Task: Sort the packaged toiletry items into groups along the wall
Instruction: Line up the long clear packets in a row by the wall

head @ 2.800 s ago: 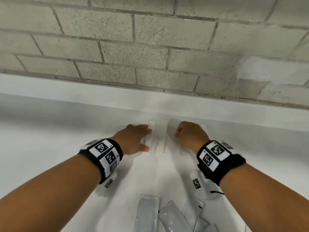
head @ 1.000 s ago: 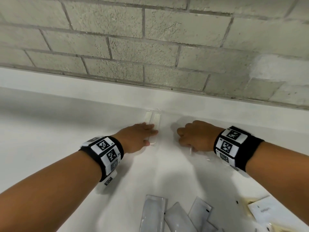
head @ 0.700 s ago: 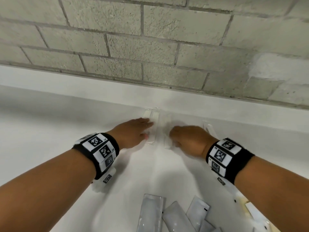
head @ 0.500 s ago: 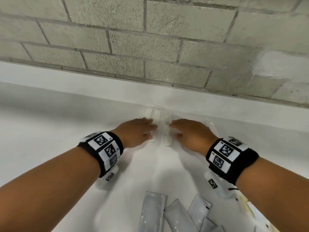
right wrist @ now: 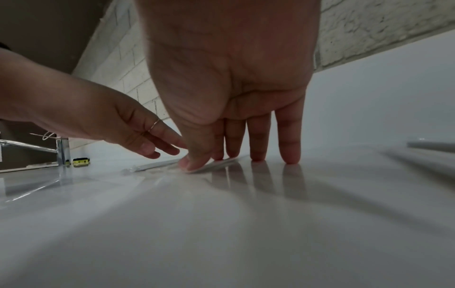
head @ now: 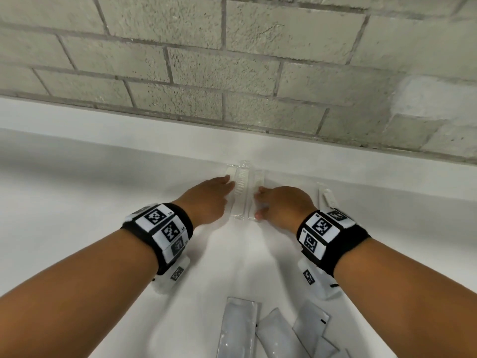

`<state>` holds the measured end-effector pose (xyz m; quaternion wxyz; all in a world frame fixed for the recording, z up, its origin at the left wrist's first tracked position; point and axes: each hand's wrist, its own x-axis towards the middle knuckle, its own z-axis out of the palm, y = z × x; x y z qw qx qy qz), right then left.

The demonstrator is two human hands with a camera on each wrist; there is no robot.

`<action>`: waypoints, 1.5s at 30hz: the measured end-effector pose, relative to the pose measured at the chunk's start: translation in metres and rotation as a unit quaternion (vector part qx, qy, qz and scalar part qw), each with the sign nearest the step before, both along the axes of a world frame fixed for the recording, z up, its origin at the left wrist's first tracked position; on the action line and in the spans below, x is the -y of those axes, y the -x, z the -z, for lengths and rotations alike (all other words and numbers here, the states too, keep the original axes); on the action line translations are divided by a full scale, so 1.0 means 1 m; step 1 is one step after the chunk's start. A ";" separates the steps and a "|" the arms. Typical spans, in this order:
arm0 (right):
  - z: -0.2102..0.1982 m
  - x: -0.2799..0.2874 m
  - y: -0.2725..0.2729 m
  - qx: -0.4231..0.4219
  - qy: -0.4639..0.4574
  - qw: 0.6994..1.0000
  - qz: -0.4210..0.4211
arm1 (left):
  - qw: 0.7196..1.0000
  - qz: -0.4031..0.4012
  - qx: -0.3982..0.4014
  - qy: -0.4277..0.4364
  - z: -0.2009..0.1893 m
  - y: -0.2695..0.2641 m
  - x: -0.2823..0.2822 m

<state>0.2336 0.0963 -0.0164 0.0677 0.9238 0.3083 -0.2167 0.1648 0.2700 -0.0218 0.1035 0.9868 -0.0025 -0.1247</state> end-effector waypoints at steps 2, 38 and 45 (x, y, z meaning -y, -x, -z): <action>-0.003 0.003 0.003 -0.002 -0.033 0.999 0.013 | 1.000 -0.003 -0.006 -0.014 -0.005 0.000 -0.006; -0.005 0.094 -0.003 0.028 -0.096 0.973 0.207 | 0.994 0.079 0.030 -0.064 0.001 -0.011 0.045; 0.002 0.080 0.006 -0.012 -0.088 0.952 0.292 | 0.995 0.066 0.003 -0.074 0.004 -0.009 0.047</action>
